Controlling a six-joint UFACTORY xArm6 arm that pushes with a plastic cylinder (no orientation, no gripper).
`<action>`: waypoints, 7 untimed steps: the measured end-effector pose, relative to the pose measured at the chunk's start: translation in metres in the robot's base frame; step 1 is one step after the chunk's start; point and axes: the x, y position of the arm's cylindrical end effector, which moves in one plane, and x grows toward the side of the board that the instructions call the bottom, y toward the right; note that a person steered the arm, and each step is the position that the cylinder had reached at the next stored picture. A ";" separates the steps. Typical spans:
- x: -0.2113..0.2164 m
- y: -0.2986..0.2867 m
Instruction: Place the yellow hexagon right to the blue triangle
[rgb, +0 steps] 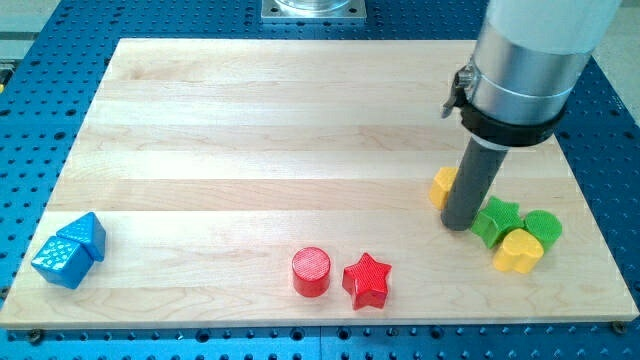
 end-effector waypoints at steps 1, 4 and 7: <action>-0.049 0.024; -0.054 0.060; -0.083 -0.234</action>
